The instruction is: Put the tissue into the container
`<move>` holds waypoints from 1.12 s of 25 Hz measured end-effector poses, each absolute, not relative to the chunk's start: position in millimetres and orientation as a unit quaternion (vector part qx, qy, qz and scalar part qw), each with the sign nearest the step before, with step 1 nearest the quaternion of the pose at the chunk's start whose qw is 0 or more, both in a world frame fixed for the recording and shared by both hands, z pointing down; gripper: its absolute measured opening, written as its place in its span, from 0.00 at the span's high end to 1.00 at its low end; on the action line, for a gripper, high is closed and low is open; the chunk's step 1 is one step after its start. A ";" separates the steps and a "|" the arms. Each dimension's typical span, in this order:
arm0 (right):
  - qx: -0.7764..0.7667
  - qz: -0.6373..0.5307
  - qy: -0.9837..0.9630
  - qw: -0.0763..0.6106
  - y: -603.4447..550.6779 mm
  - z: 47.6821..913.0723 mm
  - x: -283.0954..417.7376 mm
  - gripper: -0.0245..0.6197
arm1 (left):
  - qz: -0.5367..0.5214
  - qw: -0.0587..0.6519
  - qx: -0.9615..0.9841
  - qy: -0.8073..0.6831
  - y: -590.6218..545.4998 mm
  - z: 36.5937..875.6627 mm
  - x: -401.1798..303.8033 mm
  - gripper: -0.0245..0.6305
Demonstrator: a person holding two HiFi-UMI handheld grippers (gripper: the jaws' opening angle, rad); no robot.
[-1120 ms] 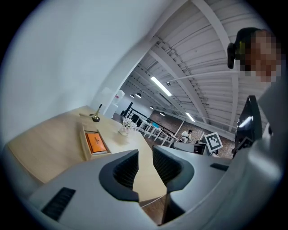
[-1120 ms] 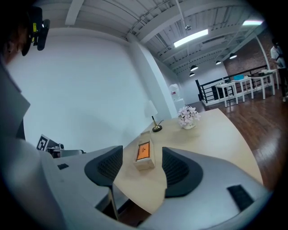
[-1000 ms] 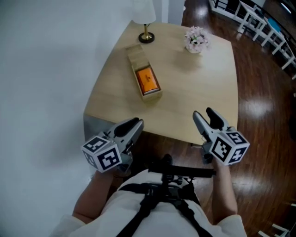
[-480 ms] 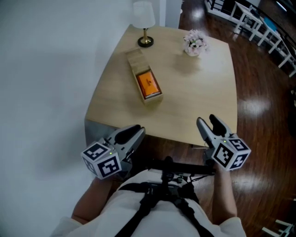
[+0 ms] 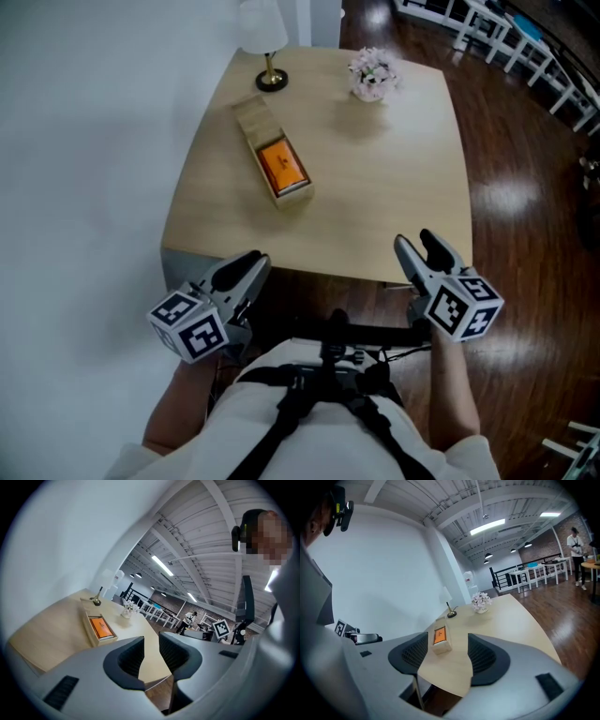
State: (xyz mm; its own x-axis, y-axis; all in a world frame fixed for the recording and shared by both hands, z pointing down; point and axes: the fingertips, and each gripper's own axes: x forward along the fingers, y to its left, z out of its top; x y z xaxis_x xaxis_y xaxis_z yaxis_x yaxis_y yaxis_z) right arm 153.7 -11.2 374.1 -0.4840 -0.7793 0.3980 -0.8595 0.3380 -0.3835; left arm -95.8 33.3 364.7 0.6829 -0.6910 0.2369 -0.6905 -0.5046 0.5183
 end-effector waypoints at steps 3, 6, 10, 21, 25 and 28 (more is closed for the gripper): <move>0.508 0.279 -0.812 0.076 -10.4 379.1 157.9 0.54 | -0.004 0.298 0.864 -0.406 24.7 365.9 -100.8 0.81; 0.509 0.275 -0.812 0.083 -8.3 381.7 159.3 0.54 | -0.003 0.299 0.859 -0.416 18.3 367.8 -105.8 0.81; 0.507 0.266 -0.815 0.093 -4.1 384.8 155.8 0.54 | 0.001 0.301 0.857 -0.419 17.2 368.9 -106.8 0.81; 0.500 0.273 -0.816 0.099 -1.3 396.3 143.8 0.69 | -0.002 0.304 0.866 -0.397 22.3 373.5 -96.6 0.81; 0.497 0.282 -0.815 0.092 -2.8 395.0 140.5 0.70 | 0.005 0.310 0.863 -0.398 25.1 372.9 -94.6 0.81; 0.496 0.282 -0.817 0.090 -1.7 393.9 137.8 0.70 | 0.007 0.310 0.865 -0.394 29.0 372.5 -91.6 0.81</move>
State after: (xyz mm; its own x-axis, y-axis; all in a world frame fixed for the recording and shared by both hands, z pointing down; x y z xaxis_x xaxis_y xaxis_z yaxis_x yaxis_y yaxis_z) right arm 137.8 -1.7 393.9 -0.4927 -0.7587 0.4262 -0.8602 0.3503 -0.3707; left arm -91.6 29.0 372.5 0.6892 -0.6780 0.2555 -0.6861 -0.4974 0.5309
